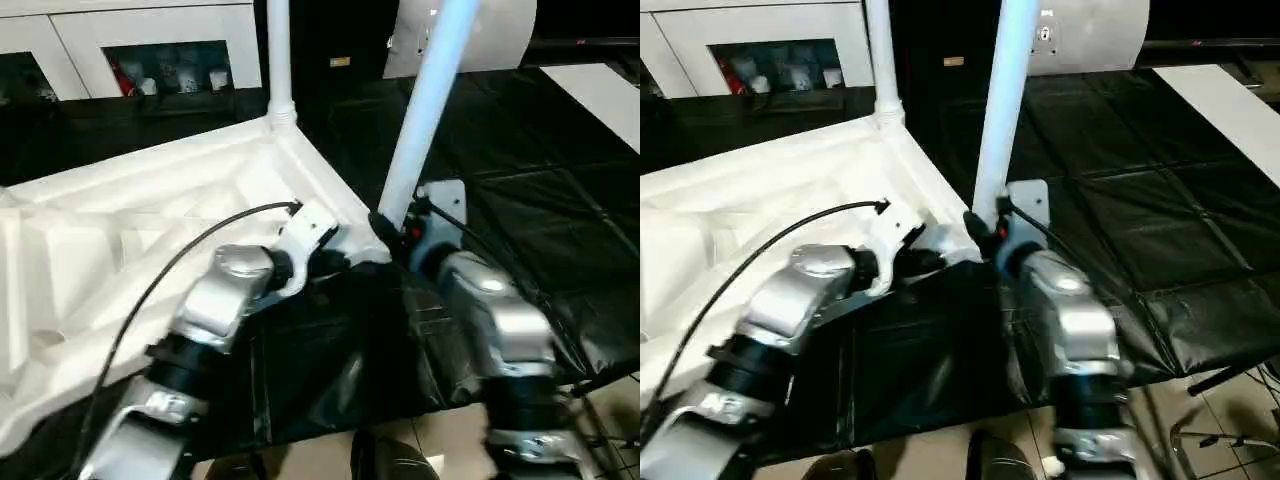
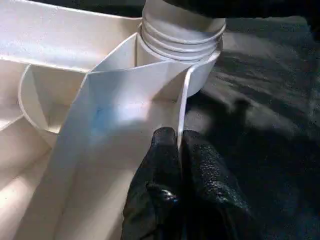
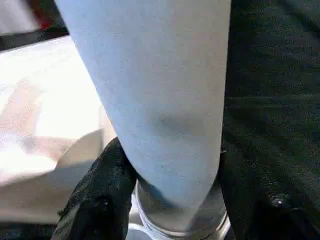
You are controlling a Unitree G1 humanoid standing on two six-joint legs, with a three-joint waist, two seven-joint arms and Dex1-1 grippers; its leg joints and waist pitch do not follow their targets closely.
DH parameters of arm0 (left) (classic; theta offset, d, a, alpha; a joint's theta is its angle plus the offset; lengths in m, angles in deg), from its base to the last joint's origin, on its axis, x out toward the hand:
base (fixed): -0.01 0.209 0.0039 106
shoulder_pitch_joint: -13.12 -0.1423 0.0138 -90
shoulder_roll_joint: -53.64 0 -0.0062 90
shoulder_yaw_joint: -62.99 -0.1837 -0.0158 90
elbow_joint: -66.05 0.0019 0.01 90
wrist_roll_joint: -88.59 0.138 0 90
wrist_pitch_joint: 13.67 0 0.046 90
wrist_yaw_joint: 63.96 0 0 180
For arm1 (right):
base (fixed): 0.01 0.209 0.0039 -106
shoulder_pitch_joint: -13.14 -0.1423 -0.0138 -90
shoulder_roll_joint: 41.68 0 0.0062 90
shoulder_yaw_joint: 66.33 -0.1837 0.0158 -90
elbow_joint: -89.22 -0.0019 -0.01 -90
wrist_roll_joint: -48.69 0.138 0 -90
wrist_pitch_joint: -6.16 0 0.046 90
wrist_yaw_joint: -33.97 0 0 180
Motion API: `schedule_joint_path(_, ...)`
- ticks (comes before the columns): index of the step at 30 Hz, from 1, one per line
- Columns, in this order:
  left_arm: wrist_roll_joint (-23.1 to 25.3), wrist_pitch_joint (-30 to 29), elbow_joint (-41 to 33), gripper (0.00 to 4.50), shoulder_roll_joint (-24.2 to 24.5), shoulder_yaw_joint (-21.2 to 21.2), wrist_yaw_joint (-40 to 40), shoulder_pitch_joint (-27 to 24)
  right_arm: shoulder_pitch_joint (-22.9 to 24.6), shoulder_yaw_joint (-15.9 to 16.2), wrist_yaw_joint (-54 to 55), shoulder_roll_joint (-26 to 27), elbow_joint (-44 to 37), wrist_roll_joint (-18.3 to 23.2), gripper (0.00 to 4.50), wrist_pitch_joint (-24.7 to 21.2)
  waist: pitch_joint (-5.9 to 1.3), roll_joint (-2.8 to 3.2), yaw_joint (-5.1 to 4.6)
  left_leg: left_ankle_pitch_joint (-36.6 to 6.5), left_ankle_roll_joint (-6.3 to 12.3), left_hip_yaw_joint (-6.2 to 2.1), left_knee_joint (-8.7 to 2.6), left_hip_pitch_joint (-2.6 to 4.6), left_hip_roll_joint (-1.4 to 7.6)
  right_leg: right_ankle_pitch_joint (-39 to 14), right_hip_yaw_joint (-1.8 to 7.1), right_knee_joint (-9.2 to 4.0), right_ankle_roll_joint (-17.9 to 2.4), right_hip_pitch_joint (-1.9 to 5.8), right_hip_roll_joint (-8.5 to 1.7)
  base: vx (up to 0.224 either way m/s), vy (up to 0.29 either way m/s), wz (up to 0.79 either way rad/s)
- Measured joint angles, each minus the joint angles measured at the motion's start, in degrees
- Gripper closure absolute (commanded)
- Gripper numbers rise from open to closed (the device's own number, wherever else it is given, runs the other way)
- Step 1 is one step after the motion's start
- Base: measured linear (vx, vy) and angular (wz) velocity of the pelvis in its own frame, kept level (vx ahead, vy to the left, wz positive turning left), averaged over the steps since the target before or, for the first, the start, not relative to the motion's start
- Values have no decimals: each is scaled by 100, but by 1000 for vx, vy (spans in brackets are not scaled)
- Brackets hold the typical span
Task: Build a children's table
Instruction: Rotate leg to tighten
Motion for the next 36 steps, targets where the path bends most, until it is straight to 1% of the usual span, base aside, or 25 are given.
schedule_joint_path(1, 17, -6, -1, 450, -33, -3, -47, 3, -3, -1, 79, 37, 30, -29, 173, 66, 0, 0, -3, -2, 3, 0, -4, -5, 0, 0, -6, -20, 1, 3, 0, 0, 0, 0)
schedule_joint_path(3, 66, -5, -11, 450, 6, -39, -138, 44, 55, 23, 55, 103, 17, -24, 171, 211, 0, -2, -53, -2, 21, 1, -3, -18, -1, 1, -6, -38, 1, 1, -1, 0, 0, 0)
schedule_joint_path(4, 65, -2, -43, 450, 62, -69, -93, 45, 134, 55, -35, 85, 2, -14, 151, 313, 0, -2, -71, -5, 28, 3, -3, -19, -3, 2, 1, -40, 1, 1, -1, 0, 0, 0)
schedule_joint_path(6, 51, 23, -127, 450, 182, -136, 12, 31, 289, 166, -328, -104, -46, 22, 130, 482, -2, -5, -87, -15, 42, 8, -3, -24, -14, 25, 29, -31, 26, -7, -1, 0, 0, 0)
schedule_joint_path(8, 10, 101, -186, 450, 314, -157, 143, 8, 370, 251, -631, -275, -112, 117, 125, 541, -4, -8, -91, -22, 49, 15, -3, -33, -21, 80, 50, -8, 19, -29, -1, 0, 0, 0)
schedule_joint_path(9, -3, 179, -207, 450, 376, -168, 220, -10, 407, 264, -787, -367, -154, 160, 125, 578, -4, -8, -78, -22, 50, 16, -3, -42, -20, 112, 54, 4, 24, -44, -2, 0, 0, 0)
schedule_joint_path(10, -23, 262, -237, 450, 448, -175, 318, -38, 471, 294, -984, -513, -219, 207, 96, 607, -4, -9, -57, -20, 53, 15, -4, -58, -19, 122, 54, 24, 23, -62, -1, 0, 0, 0)
schedule_joint_path(11, -50, 391, -279, 450, 538, -178, 445, -94, 536, 344, -1244, -673, -271, 247, 96, 629, -5, -10, -36, -9, 78, 15, -4, -80, -16, 123, 57, 70, 21, -86, -1, 12, -50, 2)
schedule_joint_path(12, -50, 455, -289, 450, 583, -180, 506, -116, 565, 351, -1391, -752, -284, 278, 88, 647, -6, -9, -17, -9, 78, 12, -6, -79, -9, 119, 56, 97, 12, -98, 3, 12, -50, 2)
schedule_joint_path(14, -55, 648, -293, 450, 765, -197, 720, -137, 671, 435, -1902, -1131, -367, 400, 71, 729, -8, -6, 40, -4, 76, 13, -27, -88, 7, 94, 53, 132, -12, -141, 20, 12, -28, -1)
schedule_joint_path(15, -76, 726, -299, 450, 843, -211, 818, -149, 727, 469, -2122, -1275, -403, 440, 71, 758, -8, -6, 54, -4, 75, 13, -25, -92, 9, 74, 54, 162, -18, -158, 20, 0, 0, 0)
schedule_joint_path(16, -114, 809, -300, 450, 927, -217, 914, -176, 773, 479, -2338, -1405, -419, 465, 56, 785, -8, -6, 59, -4, 75, 13, -25, -90, 9, 60, 54, 181, -22, -166, 19, 0, 0, 0)
schedule_joint_path(17, -160, 973, -299, 450, 1078, -244, 1098, -212, 826, 555, -2700, -1642, -443, 536, 48, 848, -9, -3, 76, -4, 75, 12, -27, -88, 13, 56, 52, 183, -27, -168, 25, 0, 0, 0)
schedule_joint_path(19, -266, 1186, -300, 450, 1307, -270, 1423, -279, 903, 600, -3197, -2016, -475, 666, 38, 901, -9, -3, 127, -3, 75, 12, -27, -85, 20, 54, 51, 183, -29, -166, 32, 0, 0, 0)
schedule_joint_path(21, -362, 1532, -299, 450, 1616, -334, 1942, -369, 914, 680, -3855, -2439, -483, 804, 38, 928, -9, -3, 194, -2, 72, 11, -22, -84, 20, 43, 53, 181, -10, -163, 32, 0, 0, 0)
schedule_joint_path(22, -394, 1645, -299, 450, 1722, -360, 2146, -393, 912, 685, -4078, -2554, -482, 851, 38, 957, -9, -3, 205, -1, 71, 11, -20, -81, 20, 43, 54, 180, -9, -159, 31, 0, 0, 0)
schedule_joint_path(23, -426, 1811, -289, 450, 1845, -400, 2408, -414, 891, 711, -4370, -2667, -480, 908, 38, 1015, -9, -3, 235, 1, 67, 11, -13, -73, 20, 43, 55, 181, -9, -156, 28, 0, 0, 0)
schedule_joint_path(25, -474, 1963, -268, 450, 1954, -452, 2717, -425, 830, 779, -4701, -2779, -472, 975, 38, 1057, -9, -3, 283, 5, 60, 18, -10, -69, 18, 44, 59, 182, -10, -155, 18, 0, 0, 0)
schedule_joint_path(27, -505, 2114, -245, 450, 2009, -523, 3034, -428, 725, 863, -5032, -2839, -432, 1072, 65, 1144, -9, -3, 341, 5, 59, 27, 3, -75, 14, 47, 67, 182, -14, -151, 9, 0, 0, 0)
schedule_joint_path(28, -513, 2148, -243, 450, 2017, -556, 3111, -428, 677, 893, -5129, -2842, -408, 1103, 65, 1161, -10, -5, 355, 5, 59, 28, 10, -79, 13, 47, 68, 183, -14, -149, 6, 0, 0, 0)
schedule_joint_path(32, -652, 2397, -86, 450, 2173, -680, 3562, -386, 441, 1062, -5746, -3051, -17, 1172, 110, 1401, -14, -11, 386, 3, 56, 35, 28, -85, 5, 48, 86, 184, -15, -141, -1, 0, 0, 0)
schedule_joint_path(36, -665, 2562, 65, 450, 2234, -693, 3791, -324, 347, 1243, -6216, -3146, 189, 1172, 131, 1496, -15, -14, 394, 3, 56, 42, 30, -85, 5, 48, 98, 186, -14, -135, 0, 0, 0, 0)
